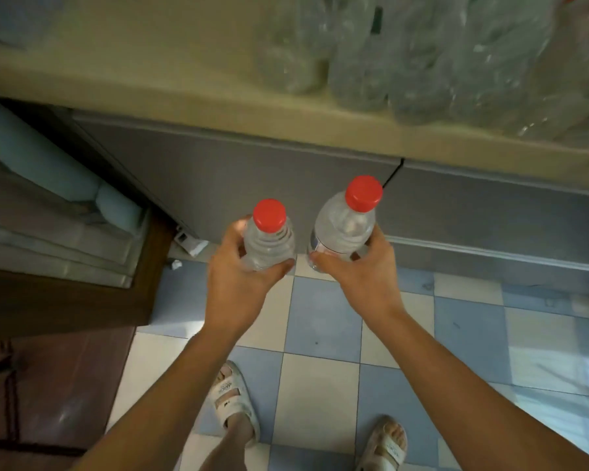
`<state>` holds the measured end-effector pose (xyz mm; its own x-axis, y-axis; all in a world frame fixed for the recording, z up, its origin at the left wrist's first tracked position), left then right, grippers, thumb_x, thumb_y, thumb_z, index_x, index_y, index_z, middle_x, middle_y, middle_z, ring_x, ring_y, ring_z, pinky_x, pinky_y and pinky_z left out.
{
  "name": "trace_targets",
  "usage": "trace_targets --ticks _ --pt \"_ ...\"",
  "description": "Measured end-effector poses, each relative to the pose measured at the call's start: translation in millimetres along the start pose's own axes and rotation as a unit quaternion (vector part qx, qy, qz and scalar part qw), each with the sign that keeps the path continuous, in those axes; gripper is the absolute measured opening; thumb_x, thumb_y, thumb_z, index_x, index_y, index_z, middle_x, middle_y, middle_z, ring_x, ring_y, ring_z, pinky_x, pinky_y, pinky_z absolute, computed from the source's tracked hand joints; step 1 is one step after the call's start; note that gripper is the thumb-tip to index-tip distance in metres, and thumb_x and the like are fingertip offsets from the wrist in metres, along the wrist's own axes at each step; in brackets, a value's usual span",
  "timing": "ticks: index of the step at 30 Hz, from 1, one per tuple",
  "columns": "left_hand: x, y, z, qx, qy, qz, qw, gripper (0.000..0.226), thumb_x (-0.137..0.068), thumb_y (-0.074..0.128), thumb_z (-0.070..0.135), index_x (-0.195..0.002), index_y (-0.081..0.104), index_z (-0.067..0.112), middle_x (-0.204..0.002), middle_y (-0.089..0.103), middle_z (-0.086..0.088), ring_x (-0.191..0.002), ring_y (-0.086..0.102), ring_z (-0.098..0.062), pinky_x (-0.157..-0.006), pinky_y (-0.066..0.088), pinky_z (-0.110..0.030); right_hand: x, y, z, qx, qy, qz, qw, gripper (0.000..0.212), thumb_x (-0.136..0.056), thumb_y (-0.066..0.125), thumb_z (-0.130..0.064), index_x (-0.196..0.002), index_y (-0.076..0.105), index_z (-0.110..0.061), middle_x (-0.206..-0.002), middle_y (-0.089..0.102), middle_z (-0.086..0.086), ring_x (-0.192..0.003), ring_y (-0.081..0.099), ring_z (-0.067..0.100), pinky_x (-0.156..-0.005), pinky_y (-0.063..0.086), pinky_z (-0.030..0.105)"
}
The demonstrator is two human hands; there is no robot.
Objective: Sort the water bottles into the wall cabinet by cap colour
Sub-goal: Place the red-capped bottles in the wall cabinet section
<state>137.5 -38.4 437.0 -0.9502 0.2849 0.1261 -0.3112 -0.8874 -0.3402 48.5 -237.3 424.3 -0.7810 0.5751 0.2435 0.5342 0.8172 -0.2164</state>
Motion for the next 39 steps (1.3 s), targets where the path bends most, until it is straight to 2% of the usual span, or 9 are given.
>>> trace_targets --ticks 2,4,8,12,17,20,27,34,39 --pt "-5 -42 57 0.008 0.017 -0.011 1.0 0.06 -0.066 0.093 0.023 -0.114 0.057 0.032 -0.098 0.063 0.039 -0.094 0.061 0.014 -0.073 0.043 0.002 17 9 -68 -0.006 -0.013 -0.005 1.0 0.055 -0.07 0.09 -0.018 -0.115 0.062 -0.033 -0.104 0.073 -0.015 -0.098 0.07 0.004 -0.078 0.057 0.02" --pt "-10 -75 110 0.015 0.036 -0.029 0.999 0.057 -0.065 0.094 0.018 -0.111 0.061 0.026 -0.096 0.067 0.029 -0.09 0.065 0.008 -0.071 0.046 -0.002 36 10 -131 -0.02 -0.03 0.011 0.999 0.053 -0.07 0.09 -0.015 -0.111 0.063 -0.035 -0.102 0.074 -0.016 -0.095 0.071 0.004 -0.076 0.057 0.018" --pt "-19 -133 221 0.03 0.101 -0.067 0.992 0.056 -0.063 0.093 0.015 -0.108 0.063 0.026 -0.095 0.07 0.025 -0.088 0.067 0.006 -0.072 0.046 -0.004 68 7 -245 -0.049 -0.07 0.059 0.995 0.055 -0.066 0.091 -0.011 -0.111 0.064 -0.03 -0.097 0.074 -0.018 -0.087 0.072 0.002 -0.065 0.054 0.012" --pt "-43 -182 323 0.05 0.171 -0.077 0.981 0.062 -0.063 0.094 0.018 -0.116 0.063 0.026 -0.101 0.072 0.021 -0.094 0.067 0.005 -0.076 0.046 -0.004 77 2 -352 -0.068 -0.13 0.086 0.985 0.051 -0.067 0.09 -0.011 -0.11 0.066 -0.025 -0.096 0.076 -0.014 -0.087 0.072 0.002 -0.067 0.053 0.011" --pt "-71 -227 441 0.08 0.257 -0.044 0.962 0.061 -0.064 0.094 0.024 -0.116 0.062 0.03 -0.104 0.07 0.024 -0.098 0.065 0.008 -0.075 0.045 -0.002 65 -12 -478 -0.06 -0.209 0.115 0.969 0.048 -0.066 0.091 -0.013 -0.106 0.067 -0.026 -0.094 0.077 -0.011 -0.089 0.073 0.007 -0.07 0.058 0.02" --pt "-87 -253 508 0.112 0.294 -0.007 0.949 0.059 -0.065 0.093 0.028 -0.114 0.061 0.032 -0.104 0.071 0.02 -0.098 0.067 0.003 -0.08 0.052 -0.015 53 -21 -557 -0.051 -0.265 0.113 0.956 0.05 -0.066 0.092 -0.018 -0.108 0.068 -0.029 -0.097 0.077 -0.013 -0.093 0.073 0.008 -0.076 0.06 0.027" --pt "-124 -287 645 0.145 0.374 0.042 0.915 0.057 -0.065 0.093 0.029 -0.114 0.062 0.031 -0.105 0.071 0.019 -0.097 0.069 0.0 -0.082 0.053 -0.026 21 -56 -707 -0.089 -0.382 0.108 0.914 0.039 -0.067 0.09 -0.017 -0.1 0.07 -0.026 -0.091 0.077 -0.01 -0.085 0.073 0.006 -0.067 0.057 0.017" --pt "-161 -315 773 0.178 0.411 0.087 0.89 0.055 -0.065 0.091 0.032 -0.114 0.067 0.032 -0.105 0.073 0.015 -0.097 0.07 -0.003 -0.091 0.057 -0.038 -14 -112 -849 -0.121 -0.464 0.12 0.869 0.042 -0.066 0.092 -0.023 -0.097 0.066 -0.035 -0.089 0.074 -0.021 -0.084 0.071 0.0 -0.059 0.054 0.01" --pt "-190 -321 841 0.2 0.409 0.079 0.887 0.047 -0.062 0.089 0.041 -0.103 0.066 0.036 -0.098 0.075 0.015 -0.082 0.072 -0.002 -0.076 0.057 -0.03 -40 -140 -924 -0.094 -0.487 0.161 0.854 0.042 -0.066 0.094 -0.021 -0.095 0.066 -0.034 -0.082 0.073 -0.025 -0.077 0.071 -0.004 -0.062 0.053 0.015"
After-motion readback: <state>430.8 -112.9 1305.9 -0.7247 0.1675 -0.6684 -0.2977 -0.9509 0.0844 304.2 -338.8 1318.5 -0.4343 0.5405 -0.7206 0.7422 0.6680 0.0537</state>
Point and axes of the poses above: each hand's wrist, its own x-axis away from the middle knuckle, its own y-axis out of the palm, z = x × y, the point moved 10 cm from there along -x, towards the middle knuckle
